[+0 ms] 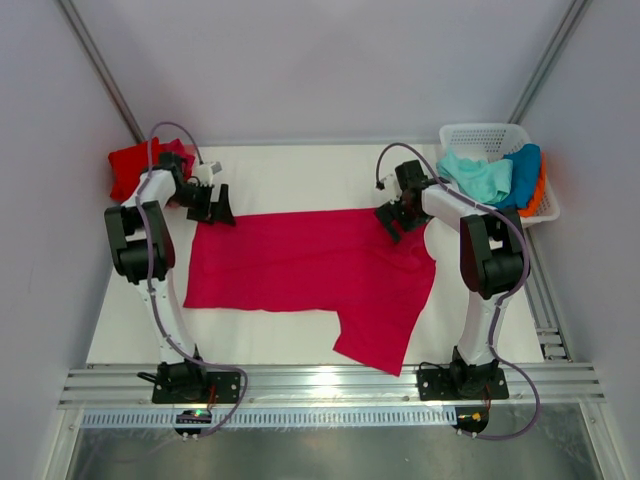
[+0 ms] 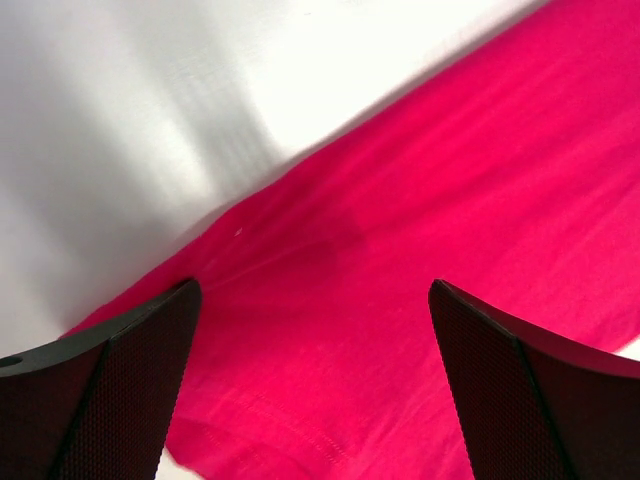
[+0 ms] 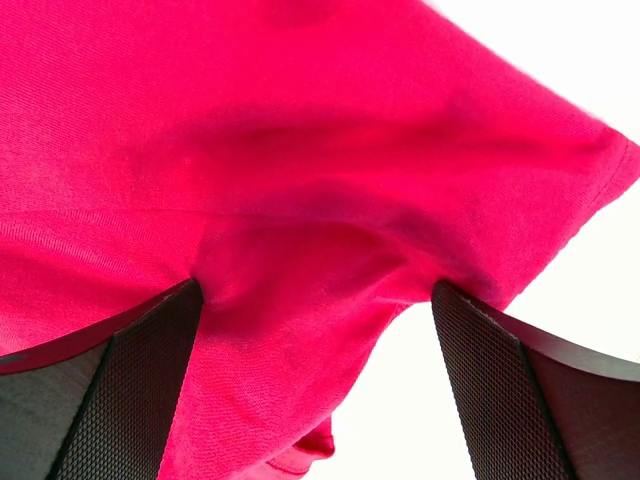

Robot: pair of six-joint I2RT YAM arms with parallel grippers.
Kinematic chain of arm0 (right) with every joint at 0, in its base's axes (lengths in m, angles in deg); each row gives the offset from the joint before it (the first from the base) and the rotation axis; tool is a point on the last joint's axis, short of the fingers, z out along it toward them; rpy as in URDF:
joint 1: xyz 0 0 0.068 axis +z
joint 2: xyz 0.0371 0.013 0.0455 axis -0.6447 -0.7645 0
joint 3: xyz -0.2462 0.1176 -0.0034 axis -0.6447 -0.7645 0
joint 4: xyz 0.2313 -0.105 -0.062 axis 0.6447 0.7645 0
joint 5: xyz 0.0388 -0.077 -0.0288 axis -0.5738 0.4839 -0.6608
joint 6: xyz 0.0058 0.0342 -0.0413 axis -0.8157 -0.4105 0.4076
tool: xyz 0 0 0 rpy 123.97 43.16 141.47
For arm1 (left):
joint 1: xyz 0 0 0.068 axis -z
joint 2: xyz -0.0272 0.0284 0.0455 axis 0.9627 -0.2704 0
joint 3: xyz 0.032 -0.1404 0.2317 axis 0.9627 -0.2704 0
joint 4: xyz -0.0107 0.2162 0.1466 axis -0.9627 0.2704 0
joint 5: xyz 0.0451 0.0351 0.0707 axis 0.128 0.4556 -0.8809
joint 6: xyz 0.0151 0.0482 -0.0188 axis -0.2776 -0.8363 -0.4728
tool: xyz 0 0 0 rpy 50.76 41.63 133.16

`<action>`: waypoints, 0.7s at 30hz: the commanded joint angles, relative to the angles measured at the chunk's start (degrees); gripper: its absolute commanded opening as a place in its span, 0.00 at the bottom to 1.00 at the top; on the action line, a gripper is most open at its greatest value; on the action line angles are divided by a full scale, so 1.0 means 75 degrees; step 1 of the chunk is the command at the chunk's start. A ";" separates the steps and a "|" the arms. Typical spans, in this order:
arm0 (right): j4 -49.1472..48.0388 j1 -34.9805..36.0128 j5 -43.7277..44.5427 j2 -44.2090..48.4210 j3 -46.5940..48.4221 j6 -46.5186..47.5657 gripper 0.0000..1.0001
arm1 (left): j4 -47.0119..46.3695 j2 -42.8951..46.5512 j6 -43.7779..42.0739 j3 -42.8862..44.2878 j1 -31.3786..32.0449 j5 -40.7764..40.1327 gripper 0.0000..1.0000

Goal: Fold and stack the t-shirts
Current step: Fold the tshirt

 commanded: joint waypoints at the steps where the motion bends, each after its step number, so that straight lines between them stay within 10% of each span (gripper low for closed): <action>1: -0.0337 -0.0162 0.0765 0.0144 -0.0124 0.0122 0.99 | -0.1076 0.0313 0.0080 -0.0571 -0.0322 -0.1761 0.99; 21: -0.1252 -0.0174 -0.0194 0.1597 -0.0792 0.0216 0.99 | -0.1854 0.2656 0.0830 -0.1640 -0.0322 -0.0979 0.99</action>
